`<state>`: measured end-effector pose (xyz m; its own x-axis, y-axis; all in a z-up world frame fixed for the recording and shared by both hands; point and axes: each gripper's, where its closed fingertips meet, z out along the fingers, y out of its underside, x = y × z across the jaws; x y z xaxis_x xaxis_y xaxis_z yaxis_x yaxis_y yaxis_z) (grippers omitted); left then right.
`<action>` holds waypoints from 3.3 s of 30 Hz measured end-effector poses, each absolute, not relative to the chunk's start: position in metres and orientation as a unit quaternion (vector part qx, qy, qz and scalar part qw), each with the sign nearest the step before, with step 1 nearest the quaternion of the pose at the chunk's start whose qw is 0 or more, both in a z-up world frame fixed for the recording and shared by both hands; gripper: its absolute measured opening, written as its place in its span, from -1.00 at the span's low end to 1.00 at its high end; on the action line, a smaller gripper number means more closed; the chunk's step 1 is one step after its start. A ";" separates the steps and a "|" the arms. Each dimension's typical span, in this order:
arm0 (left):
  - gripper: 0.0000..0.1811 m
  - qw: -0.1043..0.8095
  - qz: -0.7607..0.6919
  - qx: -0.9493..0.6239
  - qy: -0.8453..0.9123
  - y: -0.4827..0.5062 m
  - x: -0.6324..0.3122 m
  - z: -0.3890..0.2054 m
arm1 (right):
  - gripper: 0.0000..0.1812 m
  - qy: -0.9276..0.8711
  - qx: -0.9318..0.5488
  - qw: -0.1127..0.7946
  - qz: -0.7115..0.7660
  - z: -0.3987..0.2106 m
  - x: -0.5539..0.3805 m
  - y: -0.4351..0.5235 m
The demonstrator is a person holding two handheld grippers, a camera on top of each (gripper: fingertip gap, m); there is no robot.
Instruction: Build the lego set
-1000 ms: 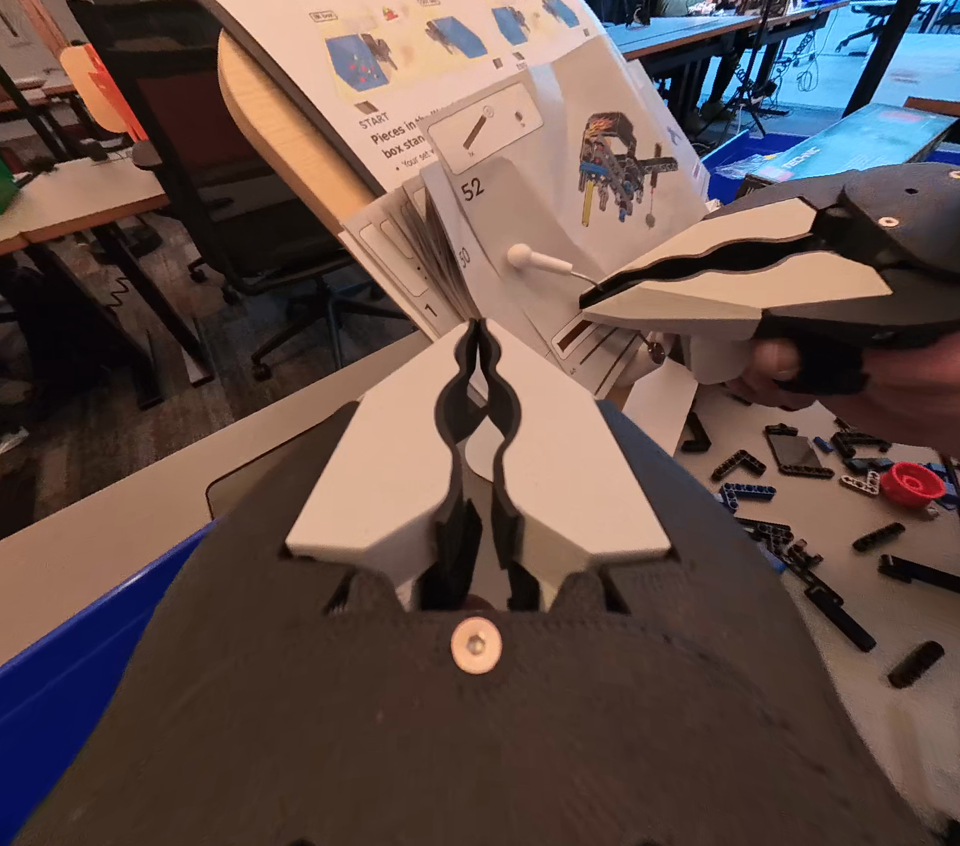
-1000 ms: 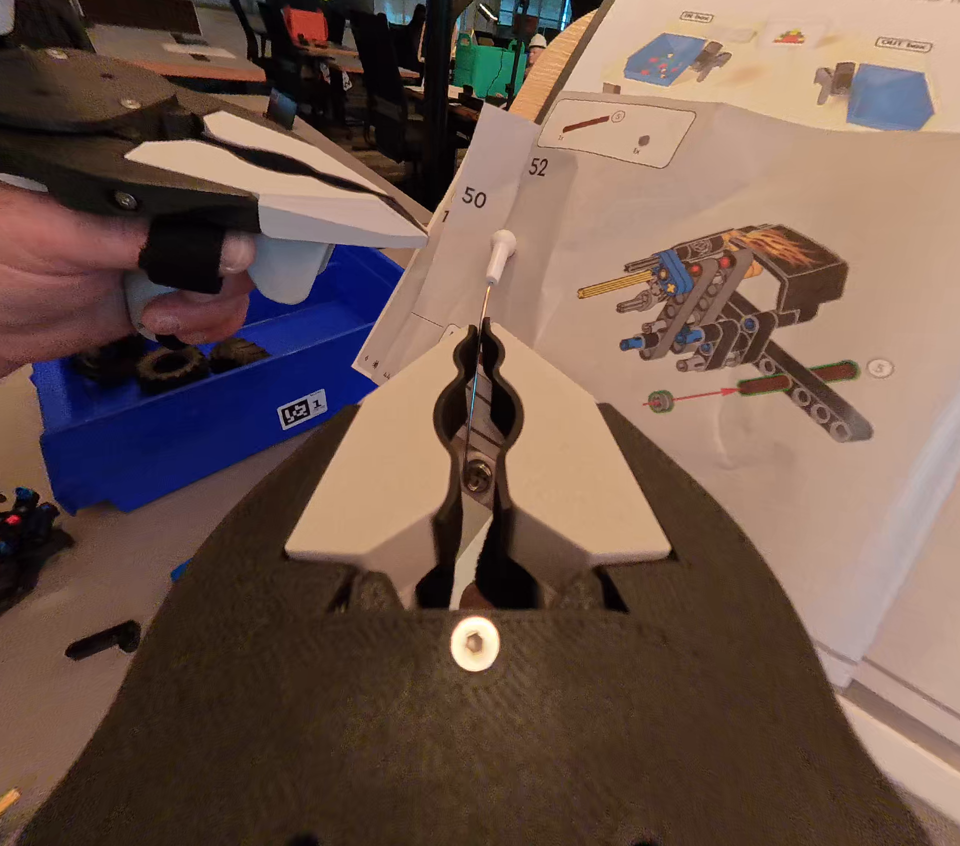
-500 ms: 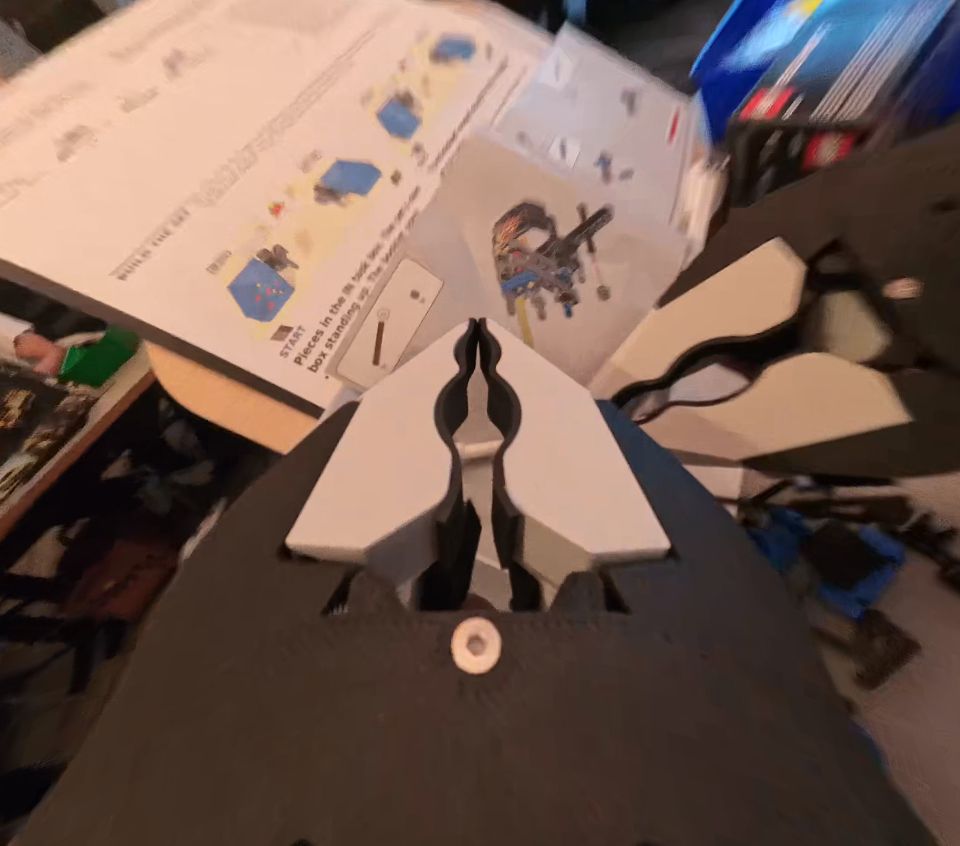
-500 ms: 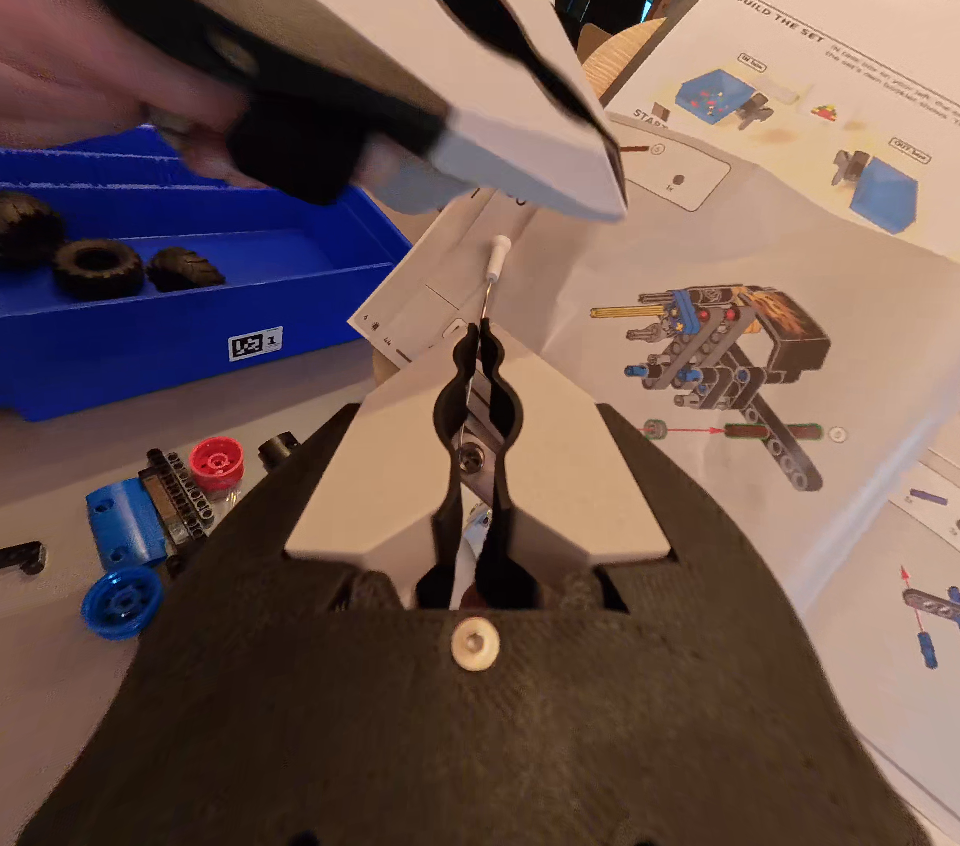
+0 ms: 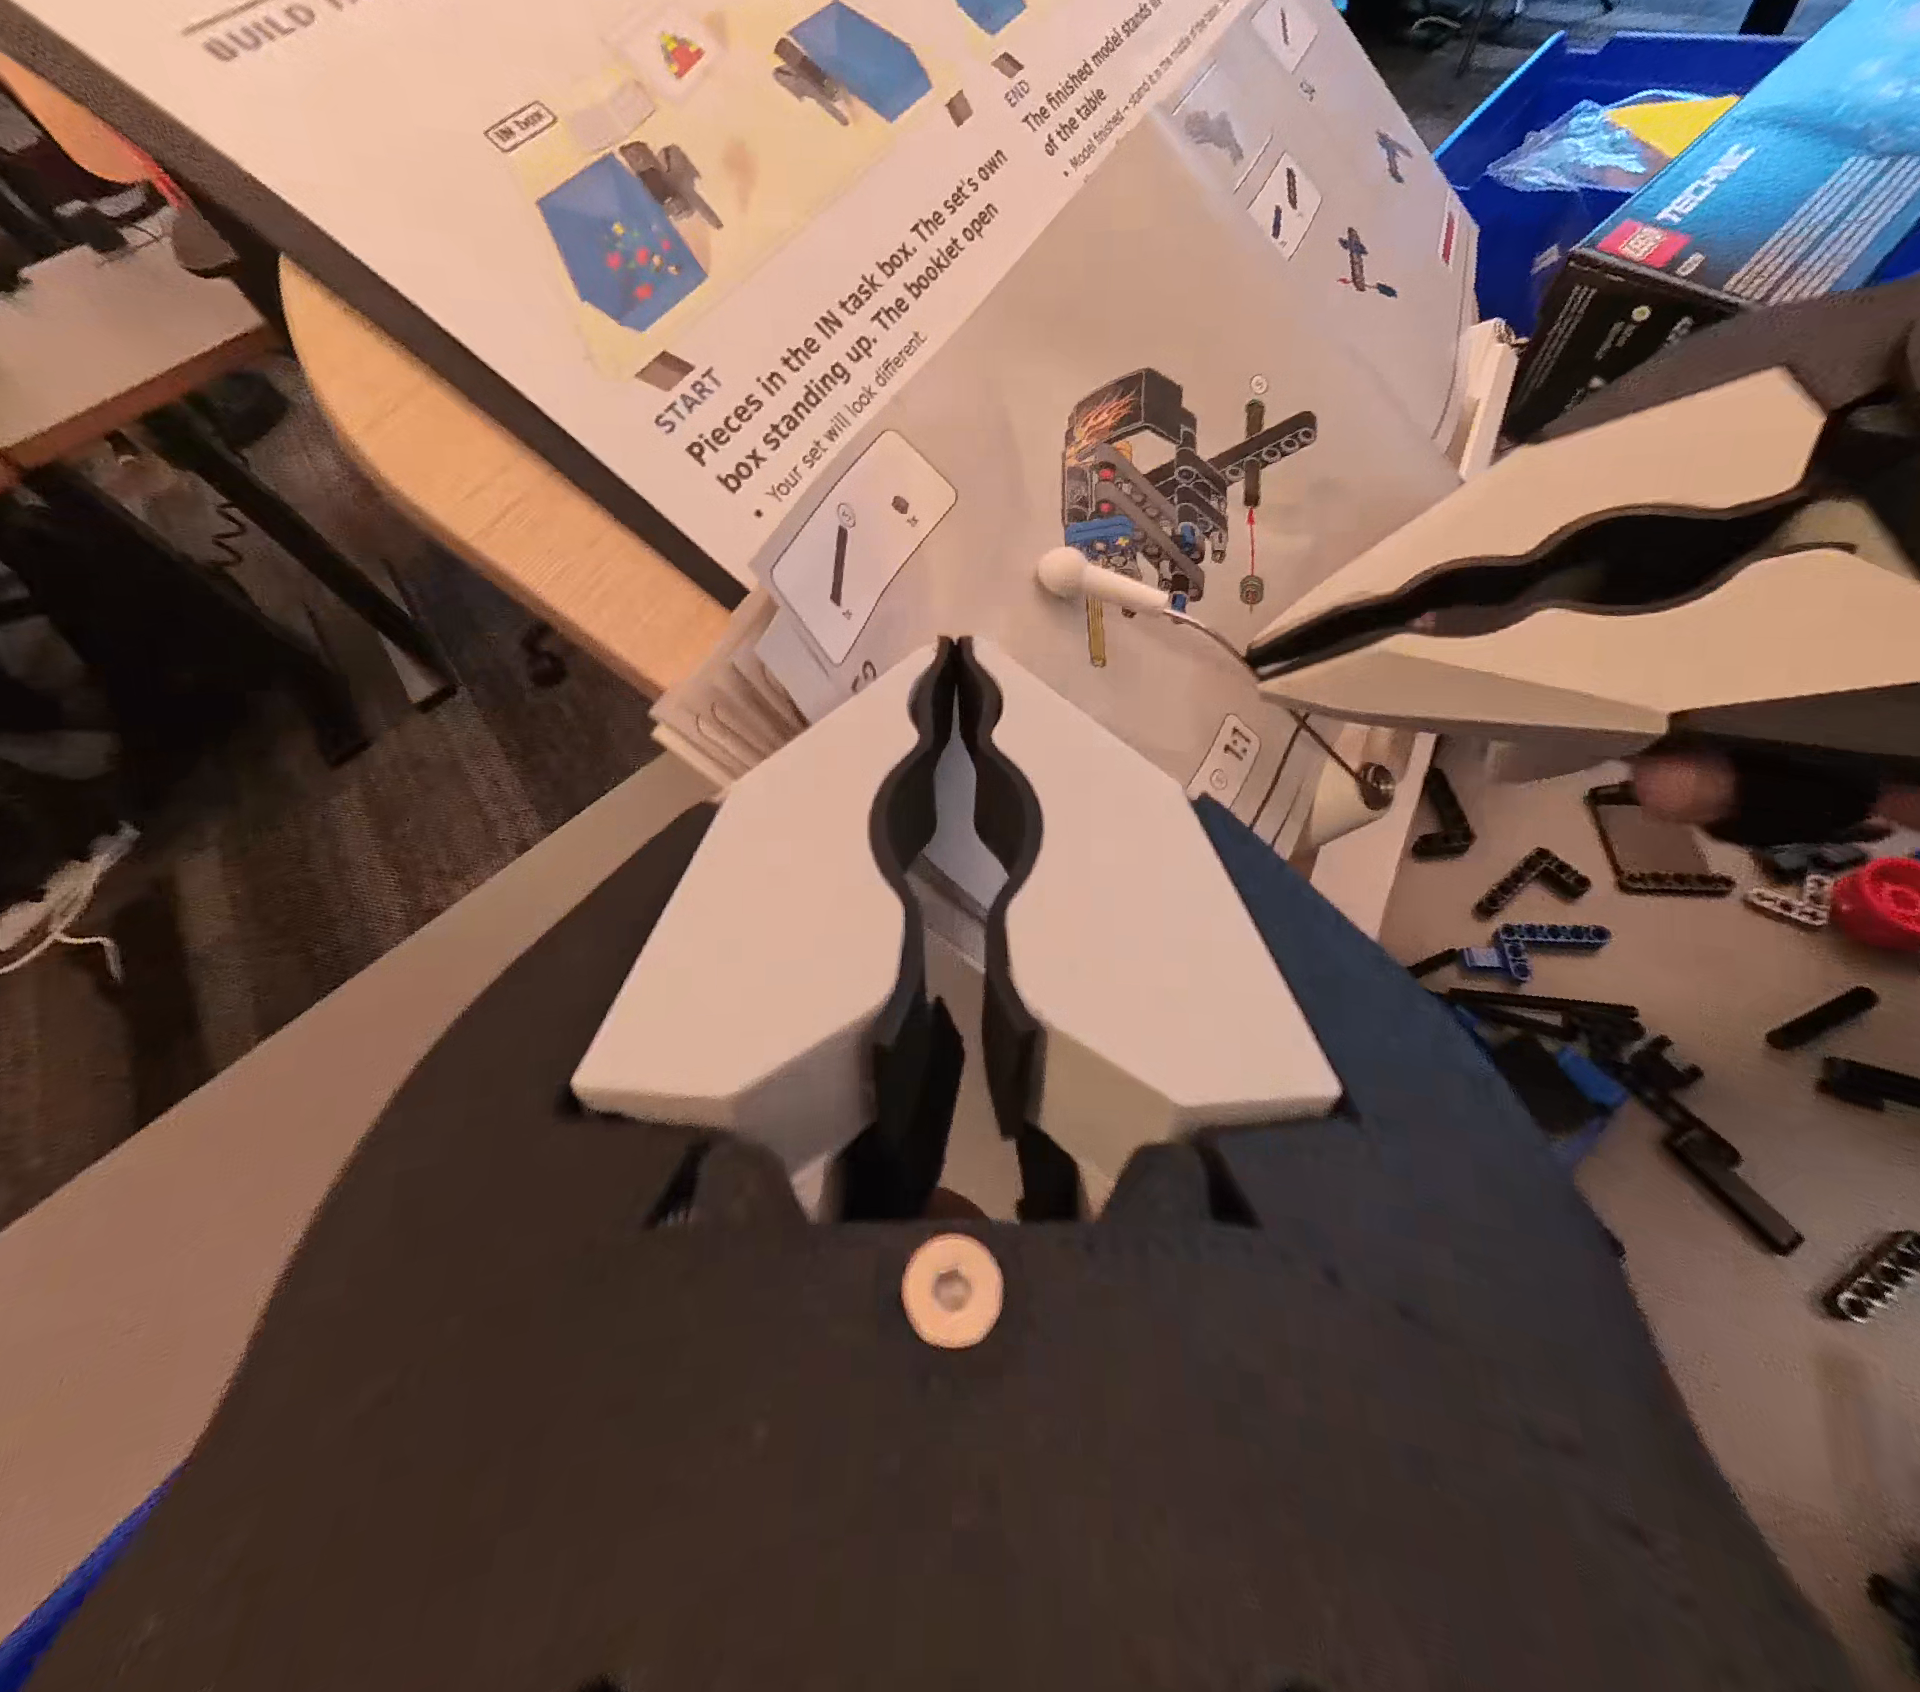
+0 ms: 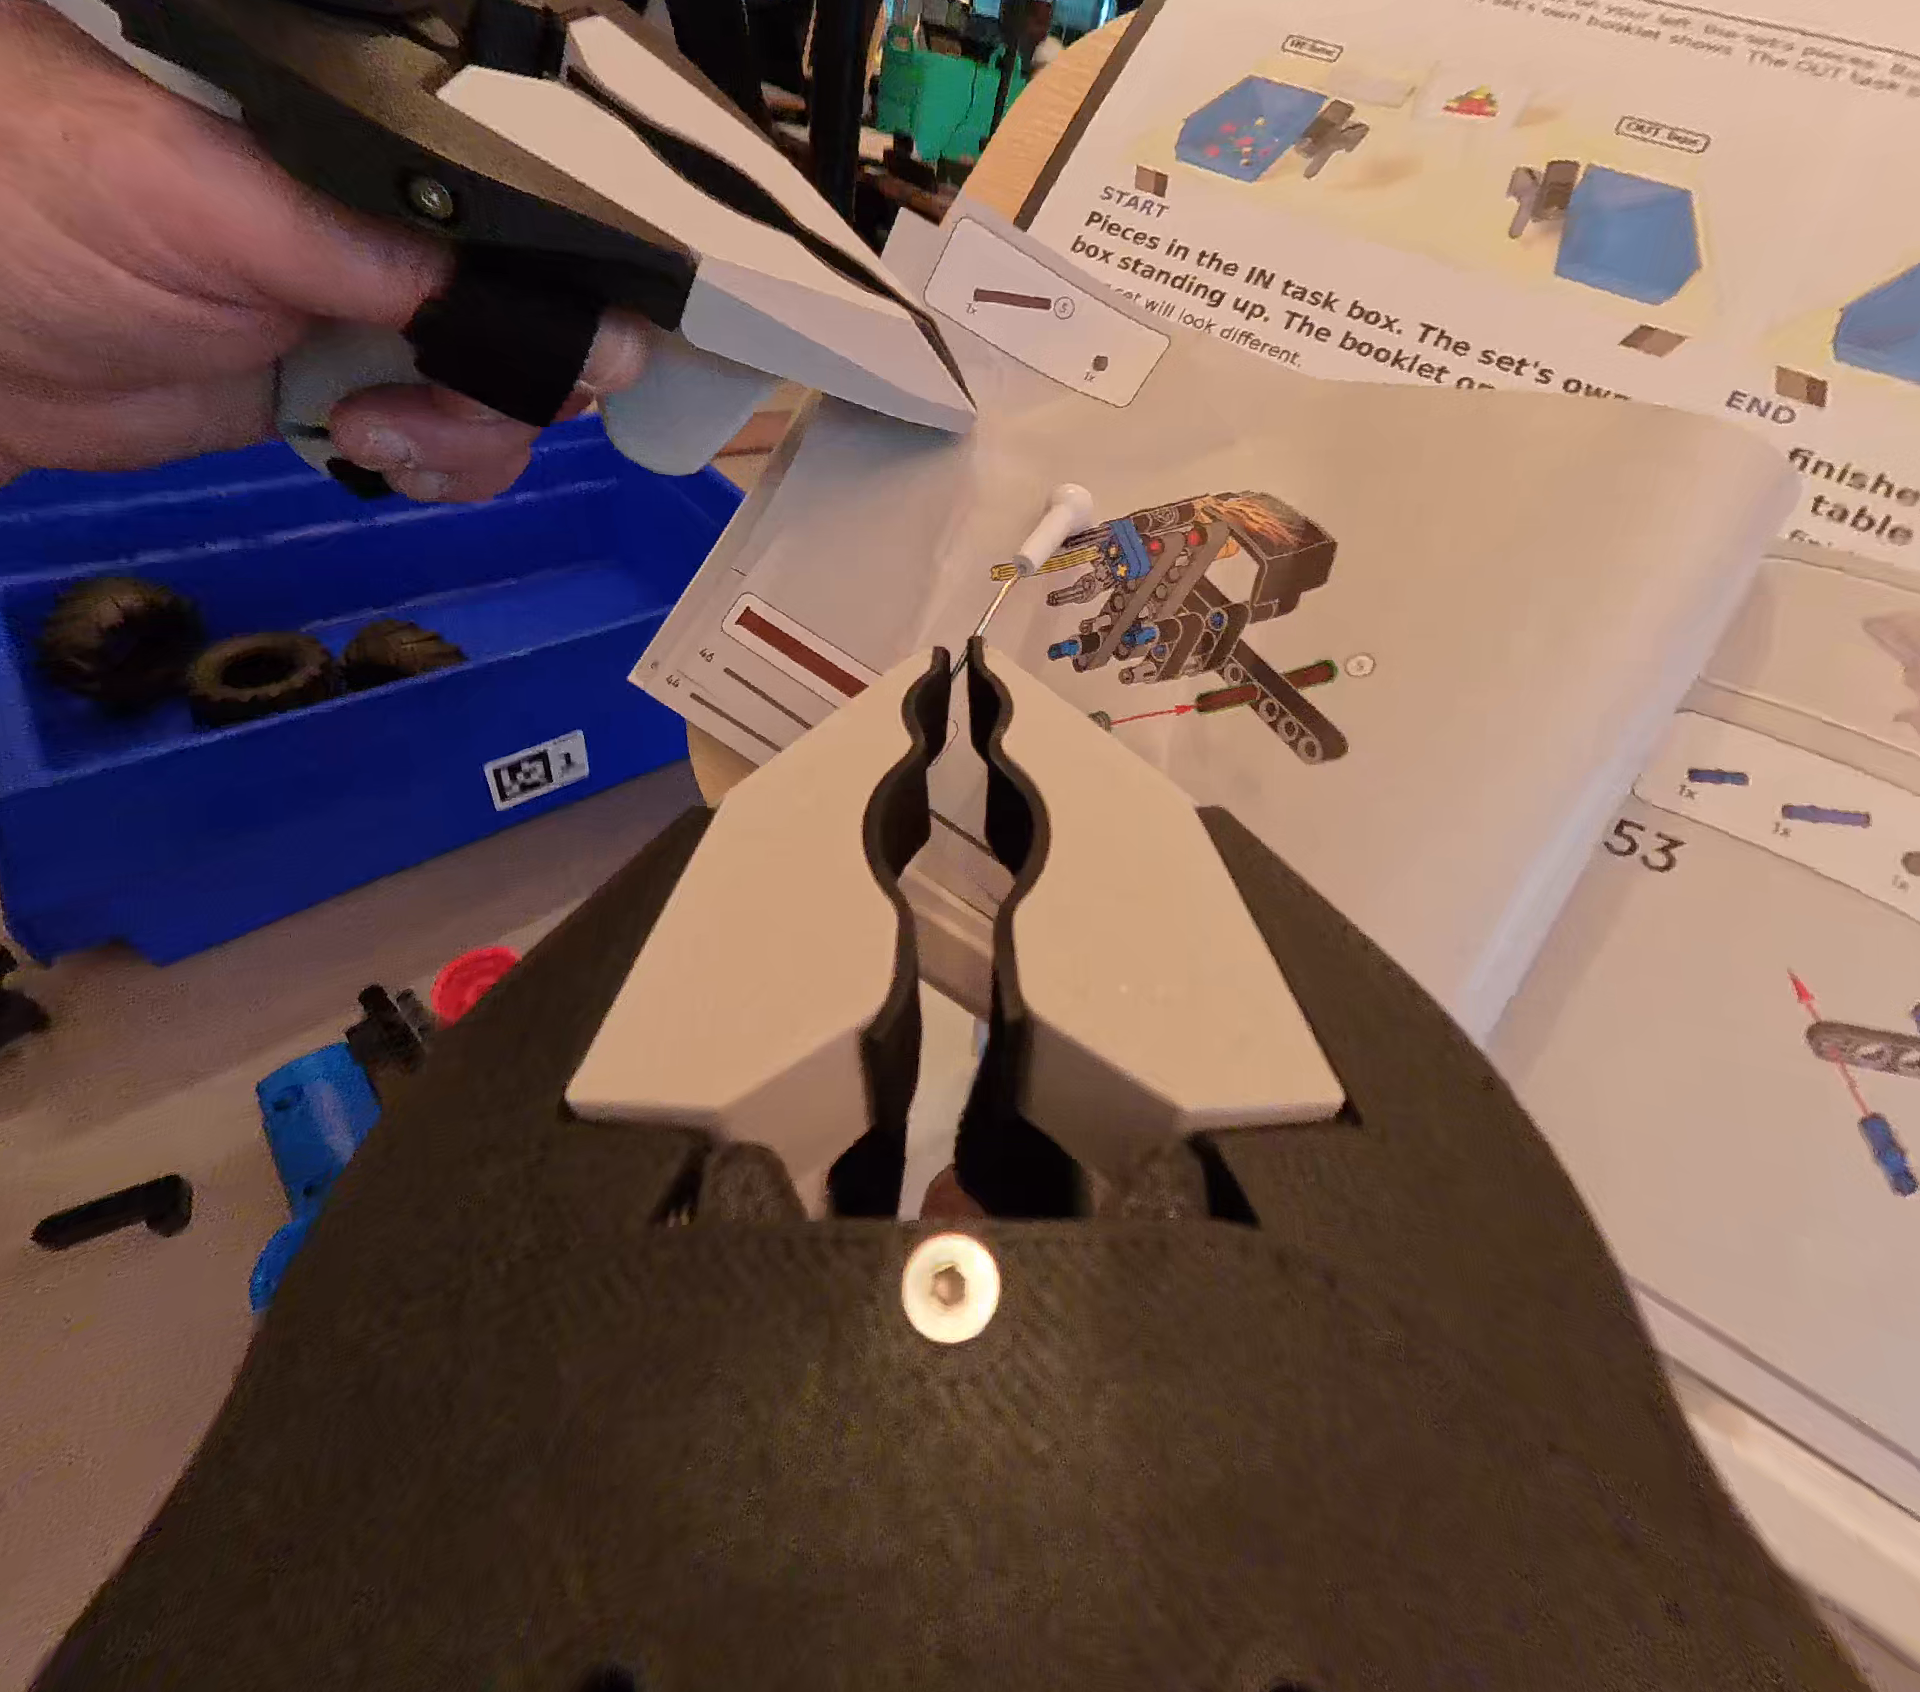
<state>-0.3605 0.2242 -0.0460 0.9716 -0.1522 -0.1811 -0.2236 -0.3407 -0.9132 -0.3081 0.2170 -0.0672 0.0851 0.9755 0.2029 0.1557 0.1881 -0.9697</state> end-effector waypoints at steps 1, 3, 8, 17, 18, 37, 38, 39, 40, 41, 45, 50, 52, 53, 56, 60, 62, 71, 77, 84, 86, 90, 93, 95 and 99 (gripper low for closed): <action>-1.00 0.568 0.051 -0.813 0.119 0.221 -0.362 -0.043 | -0.98 -0.561 -0.504 0.538 0.375 -0.064 -0.305 0.217; -1.00 0.591 0.078 -0.792 0.133 0.210 -0.356 -0.032 | -0.80 -0.573 -0.490 0.547 0.364 -0.054 -0.294 0.215; -0.84 0.586 0.147 -0.778 0.171 0.162 -0.334 -0.026 | -0.76 -0.660 -0.453 0.519 0.300 -0.054 -0.239 0.198; -0.66 0.534 0.110 -0.796 0.263 0.081 -0.251 -0.090 | -0.87 -0.758 -0.498 0.372 0.200 -0.130 -0.073 0.195; -0.65 0.529 0.098 -0.798 0.271 0.074 -0.241 -0.099 | -0.86 -0.761 -0.510 0.355 0.188 -0.144 -0.053 0.197; -0.42 0.349 -0.019 -0.878 0.328 0.022 -0.162 -0.252 | -0.76 -0.729 -0.590 0.285 0.198 -0.247 0.068 0.177; -0.43 0.354 -0.019 -0.877 0.325 0.022 -0.161 -0.251 | -0.76 -0.727 -0.591 0.289 0.198 -0.247 0.070 0.178; -0.43 0.355 -0.017 -0.877 0.325 0.021 -0.161 -0.251 | -0.76 -0.724 -0.592 0.293 0.197 -0.246 0.072 0.179; -0.43 0.356 -0.011 -0.874 0.330 0.021 -0.161 -0.251 | -0.77 -0.721 -0.594 0.298 0.197 -0.244 0.075 0.180; -0.43 0.359 -0.001 -0.870 0.339 0.020 -0.161 -0.250 | -0.77 -0.718 -0.596 0.303 0.197 -0.243 0.078 0.182; -0.43 0.363 0.029 -0.854 0.372 0.015 -0.156 -0.249 | -0.76 -0.702 -0.607 0.318 0.194 -0.233 0.096 0.188; -0.43 0.348 0.055 -0.831 0.430 0.007 -0.157 -0.250 | -0.75 -0.672 -0.640 0.331 0.172 -0.225 0.130 0.205; -0.43 0.340 0.072 -0.823 0.450 0.005 -0.161 -0.251 | -0.73 -0.668 -0.652 0.320 0.163 -0.228 0.144 0.209; -0.43 0.337 0.073 -0.819 0.458 0.003 -0.162 -0.251 | -0.73 -0.668 -0.657 0.316 0.151 -0.231 0.152 0.212; -0.47 0.331 0.063 -0.820 0.462 -0.004 -0.165 -0.249 | -0.72 -0.678 -0.662 0.290 0.134 -0.240 0.173 0.210; -0.48 0.334 0.060 -0.817 0.466 -0.008 -0.164 -0.244 | -0.74 -0.690 -0.662 0.262 0.131 -0.251 0.187 0.201; -0.47 0.328 0.062 -0.818 0.467 -0.010 -0.164 -0.245 | -0.77 -0.697 -0.660 0.249 0.127 -0.258 0.191 0.198; -0.53 0.316 0.095 -0.826 0.457 -0.012 -0.178 -0.245 | -0.79 -0.722 -0.608 0.282 0.171 -0.251 0.142 0.174; -0.52 0.320 0.125 -0.829 0.442 -0.013 -0.186 -0.239 | -0.66 -0.742 -0.553 0.272 0.265 -0.251 0.053 0.117; -0.49 0.342 0.139 -0.826 0.426 -0.019 -0.184 -0.232 | -0.70 -0.802 -0.495 0.199 0.268 -0.280 0.013 0.050; -0.49 0.353 0.138 -0.823 0.424 -0.021 -0.181 -0.227 | -0.74 -0.810 -0.489 0.184 0.267 -0.285 0.008 0.043; -0.46 0.395 0.116 -0.813 0.412 -0.015 -0.158 -0.201 | -0.83 -0.831 -0.449 0.183 0.273 -0.285 -0.006 0.025; -0.40 0.390 0.029 -0.830 0.397 -0.004 -0.105 -0.199 | -0.80 -0.849 -0.416 0.182 0.271 -0.284 -0.010 0.014; -0.35 0.351 0.041 -0.841 0.409 0.007 -0.084 -0.214 | -0.79 -0.853 -0.404 0.184 0.276 -0.284 -0.012 0.006; -0.29 0.248 0.029 -0.851 0.463 0.025 -0.060 -0.252 | -0.88 -0.856 -0.388 0.190 0.285 -0.284 -0.011 -0.004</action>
<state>-0.0604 0.0249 -0.2516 0.5700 -0.7727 -0.2794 -0.8019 -0.4490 -0.3941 -0.0112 -0.0039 -0.2843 -0.6276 0.7716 0.1041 0.5551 0.5372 -0.6350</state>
